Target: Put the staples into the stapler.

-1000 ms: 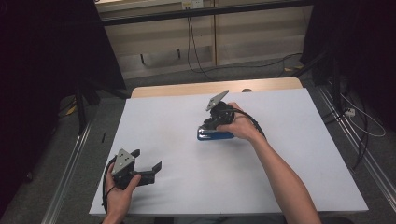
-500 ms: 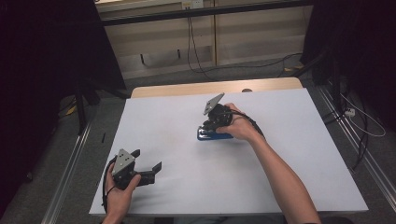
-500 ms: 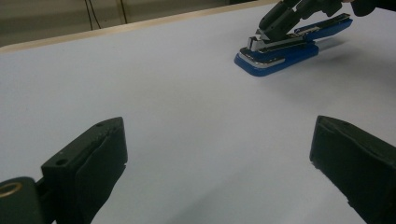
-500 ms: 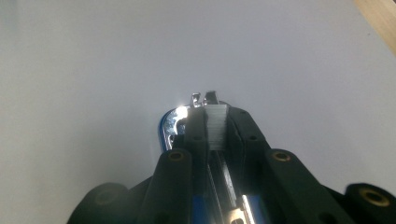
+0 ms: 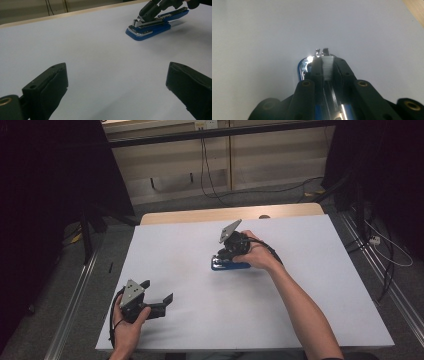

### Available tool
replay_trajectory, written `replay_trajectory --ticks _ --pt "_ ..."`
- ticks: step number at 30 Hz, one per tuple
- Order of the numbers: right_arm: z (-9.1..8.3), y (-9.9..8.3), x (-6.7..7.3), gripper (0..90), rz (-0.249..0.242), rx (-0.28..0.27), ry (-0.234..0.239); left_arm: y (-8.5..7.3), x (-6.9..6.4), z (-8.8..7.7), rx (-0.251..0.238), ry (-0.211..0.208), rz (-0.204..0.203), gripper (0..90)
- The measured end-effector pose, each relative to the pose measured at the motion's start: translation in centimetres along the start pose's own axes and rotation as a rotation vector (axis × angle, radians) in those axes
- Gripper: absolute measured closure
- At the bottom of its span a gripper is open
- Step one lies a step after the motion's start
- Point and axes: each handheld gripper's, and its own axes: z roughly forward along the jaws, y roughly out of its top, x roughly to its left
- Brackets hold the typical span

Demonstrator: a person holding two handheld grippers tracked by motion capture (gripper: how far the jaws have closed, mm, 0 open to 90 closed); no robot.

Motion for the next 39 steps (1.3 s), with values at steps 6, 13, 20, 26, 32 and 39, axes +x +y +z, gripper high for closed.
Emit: replay_trajectory --ticks 6,13,20,26,32,39 --pt "0.14 0.05 0.05 79.2 -0.012 0.004 0.009 0.01 0.03 -0.01 -0.001 0.001 -0.002 4.2" --pt "0.30 0.05 0.00 79.2 -0.008 0.001 0.005 0.03 0.02 -0.02 -0.004 -0.002 0.000 4.2" --pt "0.42 0.23 -0.02 79.2 -0.033 -0.002 0.008 0.03 0.05 -0.10 -0.004 0.000 0.000 4.2" --pt "0.48 0.20 -0.11 79.2 -0.031 -0.009 0.014 0.04 0.06 -0.08 -0.002 -0.002 0.004 4.2" --pt "0.23 0.14 -0.13 79.2 -0.038 -0.008 0.015 0.00 0.08 -0.07 -0.001 0.001 0.000 4.2" --pt "0.10 -0.12 -0.25 79.2 -0.043 -0.006 0.032 0.02 0.02 -0.02 0.000 -0.002 0.001 4.2"
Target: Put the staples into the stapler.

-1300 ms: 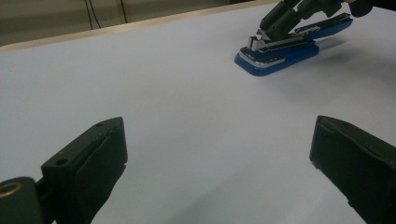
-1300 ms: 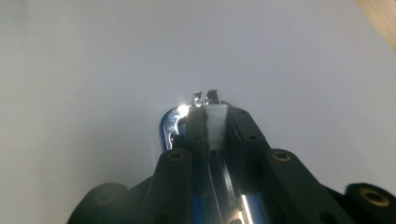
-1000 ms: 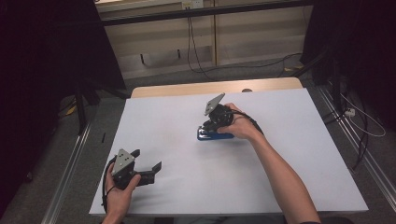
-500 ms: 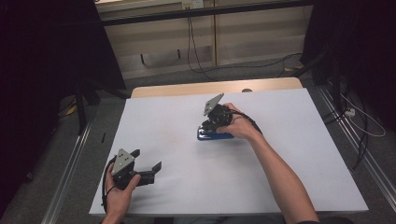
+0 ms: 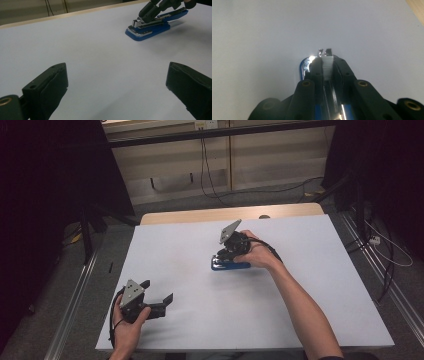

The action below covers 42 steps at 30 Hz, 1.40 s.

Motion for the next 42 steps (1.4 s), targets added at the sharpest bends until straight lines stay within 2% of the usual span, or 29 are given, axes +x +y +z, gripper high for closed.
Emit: replay_trajectory --ticks 6,16,28,38,42 --pt "0.22 -0.11 -0.09 79.2 0.002 -0.001 0.005 0.00 0.03 0.03 0.002 0.001 -0.001 4.2" --pt "0.28 0.01 -0.05 78.9 -0.025 0.003 -0.002 -0.01 0.03 0.04 0.005 -0.001 0.001 4.2" --pt "0.19 -0.06 -0.12 74.4 0.018 -0.003 -0.014 -0.01 0.05 0.02 0.002 -0.001 -0.003 4.2" --pt "0.03 -0.10 -0.18 73.6 0.029 -0.010 -0.018 -0.02 0.06 0.02 0.000 -0.001 -0.004 4.2" --pt "0.03 -0.08 -0.09 67.9 0.046 -0.021 -0.026 -0.02 0.10 -0.02 0.002 -0.001 0.000 4.2"
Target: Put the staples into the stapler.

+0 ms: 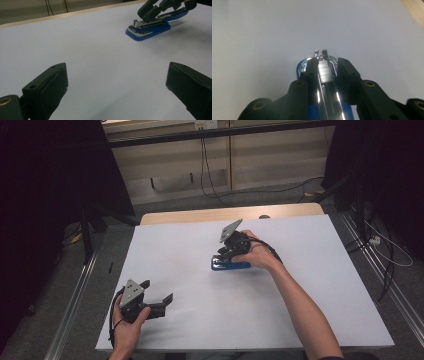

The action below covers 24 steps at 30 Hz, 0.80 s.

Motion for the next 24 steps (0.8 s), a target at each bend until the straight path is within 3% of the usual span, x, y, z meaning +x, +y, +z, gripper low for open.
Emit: replay_trajectory --ticks 2,4,11,14,19,24 --pt "-0.1 0.0 0.0 62.4 0.019 -0.007 -0.019 0.0 0.0 0.0 0.000 0.000 0.001 4.2" --pt "-0.2 -0.1 -0.1 51.2 0.061 -0.023 -0.030 0.0 0.0 0.0 -0.003 0.001 -0.003 4.2" --pt "-0.5 0.2 0.5 34.3 0.122 -0.059 -0.081 0.0 0.0 0.0 0.000 0.001 0.002 4.2" --pt "-0.5 -0.1 0.6 28.2 0.160 -0.073 -0.074 0.0 0.0 0.0 -0.004 0.002 -0.005 4.2" --pt "-0.8 -0.6 0.9 11.2 0.221 -0.098 -0.114 0.0 -0.1 0.0 0.001 0.002 0.001 4.2" --pt "-1.7 -1.2 1.1 9.9 0.247 -0.155 -0.170 0.0 -0.1 0.0 0.000 0.003 0.001 4.2"
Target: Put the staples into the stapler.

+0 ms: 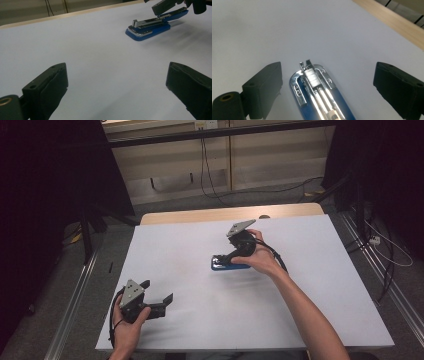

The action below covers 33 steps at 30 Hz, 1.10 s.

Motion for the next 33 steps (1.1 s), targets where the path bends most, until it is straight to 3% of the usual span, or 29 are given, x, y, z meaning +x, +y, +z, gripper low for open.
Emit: replay_trajectory --ticks 3,9,13,20,23,26,28,33 --pt "-0.5 -0.4 -0.1 8.8 0.028 -0.015 0.009 0.0 0.0 0.0 0.001 0.003 0.001 4.2" --pt "-1.5 -1.0 0.4 3.9 0.056 -0.029 -0.035 -0.1 0.1 0.0 -0.002 0.005 -0.003 4.2" --pt "-2.1 -1.2 0.7 4.3 0.079 -0.043 -0.076 0.0 0.0 0.0 0.003 0.007 0.002 4.2" --pt "-3.4 -1.8 1.5 4.3 0.092 -0.095 -0.107 -0.1 0.2 0.0 0.010 0.018 -0.001 4.2" --pt "-3.8 -2.3 1.8 4.6 0.099 -0.098 -0.136 -0.1 0.1 0.0 0.001 0.021 -0.006 4.2" --pt "-4.2 -2.7 2.0 4.6 0.144 -0.087 -0.173 -0.1 0.1 0.0 0.010 0.021 0.003 4.2" --pt "-4.5 -3.1 2.3 4.6 0.150 -0.090 -0.213 -0.1 0.1 0.0 0.011 0.018 0.004 4.2" --pt "-5.2 -4.1 2.6 4.7 0.165 -0.106 -0.254 -0.1 0.1 -0.1 0.006 0.014 0.001 4.2"
